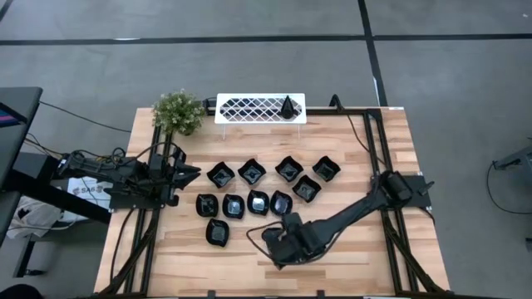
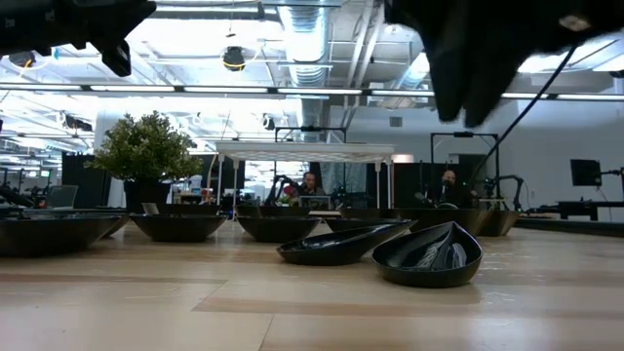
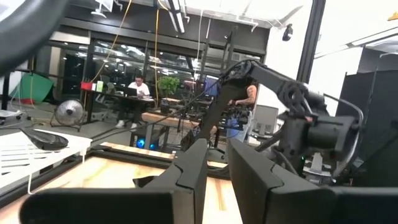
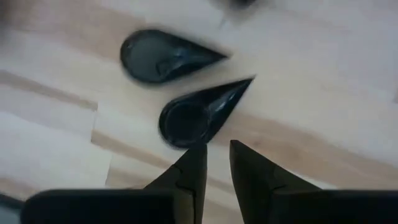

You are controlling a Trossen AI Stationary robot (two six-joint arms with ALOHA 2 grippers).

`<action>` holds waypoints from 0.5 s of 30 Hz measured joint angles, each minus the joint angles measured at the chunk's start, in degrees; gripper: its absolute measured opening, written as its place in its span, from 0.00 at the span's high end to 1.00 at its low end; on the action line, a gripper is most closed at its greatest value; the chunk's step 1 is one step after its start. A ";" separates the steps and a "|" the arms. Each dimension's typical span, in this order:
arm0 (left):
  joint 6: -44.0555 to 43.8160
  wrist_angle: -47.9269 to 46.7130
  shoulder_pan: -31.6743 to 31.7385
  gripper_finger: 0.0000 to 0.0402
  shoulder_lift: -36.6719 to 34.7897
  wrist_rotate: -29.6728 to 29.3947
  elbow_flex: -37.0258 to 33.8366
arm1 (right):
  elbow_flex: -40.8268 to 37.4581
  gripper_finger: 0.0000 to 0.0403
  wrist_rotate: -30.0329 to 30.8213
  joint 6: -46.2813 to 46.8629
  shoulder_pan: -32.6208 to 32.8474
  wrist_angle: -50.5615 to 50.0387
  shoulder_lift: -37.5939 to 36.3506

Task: Pick & Place Mini shaped plates
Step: Stack the drop-shaped plate on top of the drop-shaped plate on the shelf

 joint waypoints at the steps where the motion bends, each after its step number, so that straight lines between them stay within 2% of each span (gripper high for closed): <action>1: -0.01 -0.01 0.00 0.83 0.00 0.02 0.00 | -1.43 0.84 -0.24 0.23 0.00 2.02 0.00; 8: -0.02 0.00 0.00 0.83 0.00 0.02 0.00 | -8.87 0.84 -0.26 4.90 -0.15 6.15 -0.07; 15: -0.02 0.00 0.00 0.83 0.00 0.00 0.00 | -8.88 0.84 -0.42 4.74 -0.12 7.00 -0.28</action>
